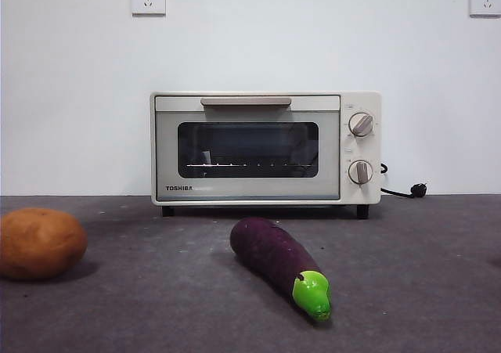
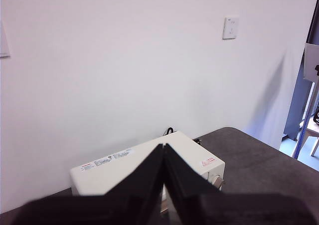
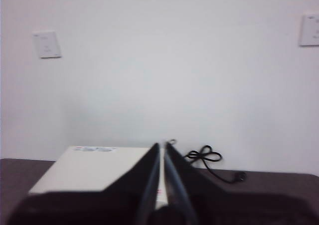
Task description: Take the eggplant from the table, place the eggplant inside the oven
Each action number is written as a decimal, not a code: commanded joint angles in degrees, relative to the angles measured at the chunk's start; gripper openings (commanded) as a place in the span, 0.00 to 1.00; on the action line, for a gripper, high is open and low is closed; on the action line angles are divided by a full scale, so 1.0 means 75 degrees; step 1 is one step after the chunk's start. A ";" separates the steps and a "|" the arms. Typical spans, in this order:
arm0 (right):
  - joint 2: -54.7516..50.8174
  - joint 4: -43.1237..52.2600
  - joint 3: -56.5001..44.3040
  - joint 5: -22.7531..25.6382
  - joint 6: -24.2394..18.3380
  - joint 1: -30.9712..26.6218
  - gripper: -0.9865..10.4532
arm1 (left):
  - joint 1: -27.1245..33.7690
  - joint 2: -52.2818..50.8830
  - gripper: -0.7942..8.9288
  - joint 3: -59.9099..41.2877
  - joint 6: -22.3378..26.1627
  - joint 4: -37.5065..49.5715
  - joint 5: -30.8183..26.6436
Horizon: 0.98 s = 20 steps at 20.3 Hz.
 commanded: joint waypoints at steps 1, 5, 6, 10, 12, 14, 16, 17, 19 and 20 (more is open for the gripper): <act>0.0047 0.0175 0.0050 -0.0347 -0.0017 0.0015 0.31 | -0.0035 0.0035 0.08 0.0023 0.0093 0.0093 0.0023; 0.0102 0.0204 0.0090 -0.0673 -0.0006 0.0015 0.53 | -0.0035 0.0122 0.08 0.0023 0.0093 0.0096 0.0026; 0.0140 0.0204 0.0093 -0.0685 0.0026 0.0015 0.58 | -0.0035 0.0143 0.08 0.0023 0.0093 0.0096 0.0026; 0.0187 0.0128 0.0093 -0.0854 0.0044 0.0015 0.59 | -0.0035 0.0216 0.08 0.0023 0.0146 0.0102 0.0026; 0.0192 0.0082 0.0093 -0.0970 0.0058 0.0015 0.59 | -0.0035 0.0242 0.08 0.0023 0.0207 0.0102 0.0026; 0.0224 0.0079 0.0093 -0.0970 0.0149 0.0015 0.59 | -0.0035 0.0283 0.08 0.0023 0.0207 0.0131 0.0026; 0.0227 0.0082 0.0093 -0.1049 0.0224 0.0015 0.59 | -0.0035 0.0347 0.08 0.0023 0.0230 0.0149 0.0029; 0.0236 0.0085 0.0093 -0.1110 0.0248 0.0015 0.59 | -0.0035 0.0376 0.08 0.0023 0.0230 0.0149 0.0029; 0.0239 0.0061 0.0093 -0.1169 0.0254 0.0015 0.59 | -0.0035 0.0493 0.08 0.0023 0.0233 0.0178 0.0119; 0.0239 0.0041 0.0093 -0.1169 0.0254 0.0015 0.59 | -0.0035 0.0557 0.08 0.0023 0.0233 0.0198 0.0224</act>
